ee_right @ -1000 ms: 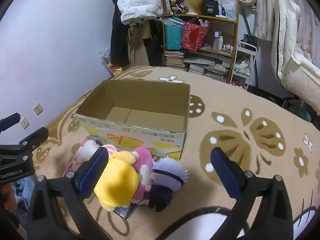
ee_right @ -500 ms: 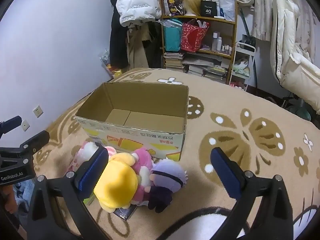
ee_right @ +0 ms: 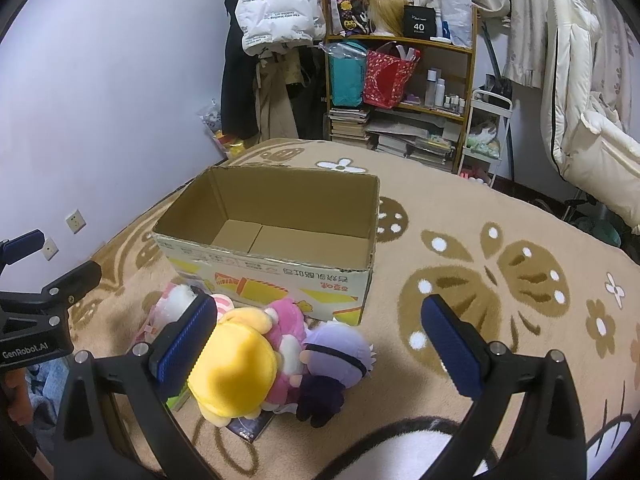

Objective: Organize soft objects

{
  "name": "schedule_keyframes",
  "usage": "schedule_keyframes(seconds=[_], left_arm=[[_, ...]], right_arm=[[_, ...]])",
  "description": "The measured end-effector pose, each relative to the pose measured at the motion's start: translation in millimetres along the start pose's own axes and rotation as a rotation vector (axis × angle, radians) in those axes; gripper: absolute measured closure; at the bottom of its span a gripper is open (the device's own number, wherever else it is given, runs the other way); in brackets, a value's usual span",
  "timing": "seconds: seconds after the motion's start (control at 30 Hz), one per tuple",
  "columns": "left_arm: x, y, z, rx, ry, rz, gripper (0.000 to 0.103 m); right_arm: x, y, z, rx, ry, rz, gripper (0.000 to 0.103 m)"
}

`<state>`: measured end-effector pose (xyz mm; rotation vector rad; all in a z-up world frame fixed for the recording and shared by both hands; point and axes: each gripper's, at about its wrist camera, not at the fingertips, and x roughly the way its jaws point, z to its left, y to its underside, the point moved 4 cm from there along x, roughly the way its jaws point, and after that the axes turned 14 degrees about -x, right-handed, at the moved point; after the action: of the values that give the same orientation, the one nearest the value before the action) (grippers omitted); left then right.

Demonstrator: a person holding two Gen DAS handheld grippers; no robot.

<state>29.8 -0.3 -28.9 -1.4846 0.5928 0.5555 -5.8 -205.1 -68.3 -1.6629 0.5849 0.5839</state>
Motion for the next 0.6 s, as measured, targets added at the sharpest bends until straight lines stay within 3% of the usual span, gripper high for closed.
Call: schedule_keyframes(seconds=[0.6], left_arm=[[0.0, 0.0, -0.3, 0.002, -0.001, 0.001, 0.000]], right_arm=[[0.3, 0.7, 0.0, -0.008, 0.002, 0.003, 0.000]])
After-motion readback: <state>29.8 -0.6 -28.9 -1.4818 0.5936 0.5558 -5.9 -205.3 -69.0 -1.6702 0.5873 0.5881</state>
